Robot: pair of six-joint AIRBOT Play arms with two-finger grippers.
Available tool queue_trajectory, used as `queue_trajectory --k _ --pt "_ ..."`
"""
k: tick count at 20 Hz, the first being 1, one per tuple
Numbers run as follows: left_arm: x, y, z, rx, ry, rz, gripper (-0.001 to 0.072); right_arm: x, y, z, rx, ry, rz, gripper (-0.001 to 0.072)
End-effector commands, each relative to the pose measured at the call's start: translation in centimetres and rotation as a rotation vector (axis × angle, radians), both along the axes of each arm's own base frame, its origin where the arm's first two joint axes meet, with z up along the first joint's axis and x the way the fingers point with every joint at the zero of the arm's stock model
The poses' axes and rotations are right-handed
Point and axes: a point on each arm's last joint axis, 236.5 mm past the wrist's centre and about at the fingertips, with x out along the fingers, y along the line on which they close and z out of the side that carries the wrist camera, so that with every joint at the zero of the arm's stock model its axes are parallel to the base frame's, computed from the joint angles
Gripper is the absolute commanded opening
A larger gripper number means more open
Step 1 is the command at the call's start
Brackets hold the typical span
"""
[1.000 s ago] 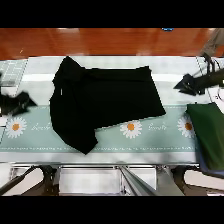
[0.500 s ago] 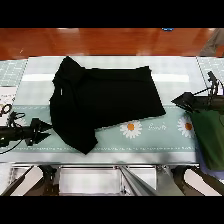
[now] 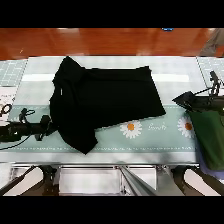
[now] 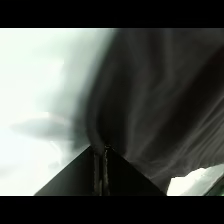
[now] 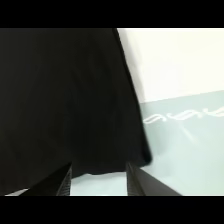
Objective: Fold the shirts.
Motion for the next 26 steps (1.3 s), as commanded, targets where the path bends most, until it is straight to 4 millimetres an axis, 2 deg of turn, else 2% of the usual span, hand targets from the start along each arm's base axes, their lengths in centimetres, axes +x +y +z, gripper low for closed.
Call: queue_trajectory --k 1,2,3,6,9,13,18,19,20,21,22,23,24,25,26 --pt "0.4 -0.4 0.6 0.016 -0.026 -0.096 0.0016 -1.3 -4.0 -2.0 -0.093 0.092 -0.099 0.0395" --pt "0.4 -0.1 0.8 0.029 -0.027 -0.116 0.0016 -2.0 -5.1 -2.8 -0.100 0.134 -0.128 0.0395" --pt "0.5 0.0 1.0 0.033 -0.031 -0.125 0.0016 -2.6 -5.3 -3.6 -0.070 0.173 -0.142 0.0395" --pt "0.7 0.1 1.2 0.034 -0.035 -0.125 0.0016 -4.0 -2.4 -6.0 0.049 0.288 -0.058 0.0395" --pt "0.6 -0.1 1.2 0.030 -0.033 -0.129 0.0016 -3.0 0.4 -7.3 0.133 0.302 -0.013 0.0395" --pt "0.7 0.0 1.2 0.031 -0.034 -0.128 0.0016 -2.4 2.8 -9.7 0.167 0.355 0.034 0.0395" --pt "0.8 0.2 1.1 0.040 -0.039 -0.122 0.0016 1.8 5.2 -10.4 0.178 0.311 0.026 0.0382" --pt "0.9 0.3 1.1 0.045 -0.042 -0.119 0.0016 2.1 6.0 -10.6 0.184 0.322 0.043 0.0289" --pt "1.0 0.3 1.1 0.047 -0.045 -0.116 0.0016 2.2 6.8 -10.7 0.178 0.321 0.084 0.0152" --pt "1.1 0.3 1.2 0.045 -0.048 -0.117 0.0016 2.4 7.9 -10.3 0.169 0.296 0.152 0.0027" --pt "1.4 0.4 1.7 0.047 -0.059 -0.122 0.0016 2.9 8.6 -9.2 0.165 0.274 0.199 0.0027" --pt "2.0 0.6 2.6 0.057 -0.084 -0.127 0.0016 3.5 9.0 -7.4 0.165 0.245 0.245 0.0027" --pt "3.3 0.9 4.4 0.066 -0.139 -0.128 0.0016 4.6 9.0 -5.1 0.153 0.199 0.280 0.0027" --pt "5.2 1.1 7.1 0.073 -0.219 -0.120 0.0016 6.1 8.7 -1.8 0.125 0.123 0.303 0.0026" --pt "7.6 1.4 11.1 0.088 -0.336 -0.102 0.0016 8.0 8.1 2.2 0.079 0.027 0.301 0.0026"
